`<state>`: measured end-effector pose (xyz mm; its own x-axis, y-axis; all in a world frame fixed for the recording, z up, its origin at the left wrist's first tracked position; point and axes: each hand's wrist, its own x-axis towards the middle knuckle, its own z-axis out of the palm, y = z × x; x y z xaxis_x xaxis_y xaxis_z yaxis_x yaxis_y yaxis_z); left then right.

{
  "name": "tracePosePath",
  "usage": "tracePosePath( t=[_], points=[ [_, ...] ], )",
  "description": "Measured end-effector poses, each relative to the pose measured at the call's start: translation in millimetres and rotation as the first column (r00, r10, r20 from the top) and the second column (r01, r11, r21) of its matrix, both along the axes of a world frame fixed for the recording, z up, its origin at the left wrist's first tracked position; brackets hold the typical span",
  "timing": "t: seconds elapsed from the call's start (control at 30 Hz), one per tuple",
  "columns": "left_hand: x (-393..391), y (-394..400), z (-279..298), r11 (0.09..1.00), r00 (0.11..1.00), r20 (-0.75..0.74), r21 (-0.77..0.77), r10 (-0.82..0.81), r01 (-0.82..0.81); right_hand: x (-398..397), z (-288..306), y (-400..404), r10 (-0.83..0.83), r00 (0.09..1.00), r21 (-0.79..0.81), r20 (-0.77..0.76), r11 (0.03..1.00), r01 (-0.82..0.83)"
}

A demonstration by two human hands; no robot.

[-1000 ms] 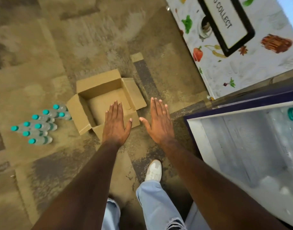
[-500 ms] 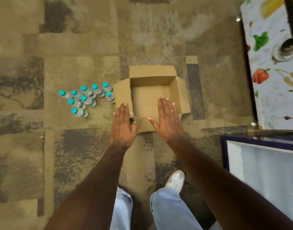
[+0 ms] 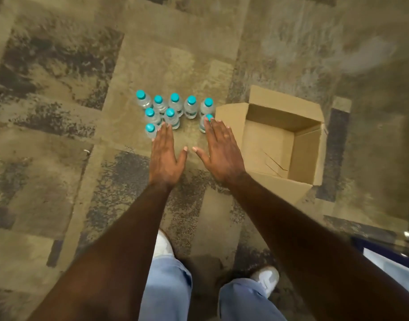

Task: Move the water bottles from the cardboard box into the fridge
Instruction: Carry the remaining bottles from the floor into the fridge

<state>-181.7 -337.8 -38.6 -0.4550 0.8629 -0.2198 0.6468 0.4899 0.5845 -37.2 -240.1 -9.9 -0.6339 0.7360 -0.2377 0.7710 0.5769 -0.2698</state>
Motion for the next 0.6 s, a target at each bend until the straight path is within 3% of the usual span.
tracePosePath(
  t=[0.3,0.6],
  points=[
    [-63,-7,-68,0.980,0.980,0.005,0.031,0.197,-0.197,-84,-62,29,0.037,0.994,-0.023,-0.107,0.999,-0.040],
    [-92,8,-113,0.951,0.955,0.071,0.099,0.286,-0.292,-139,-106,52,-0.059,0.983,-0.076,-0.172,0.996,0.046]
  ],
)
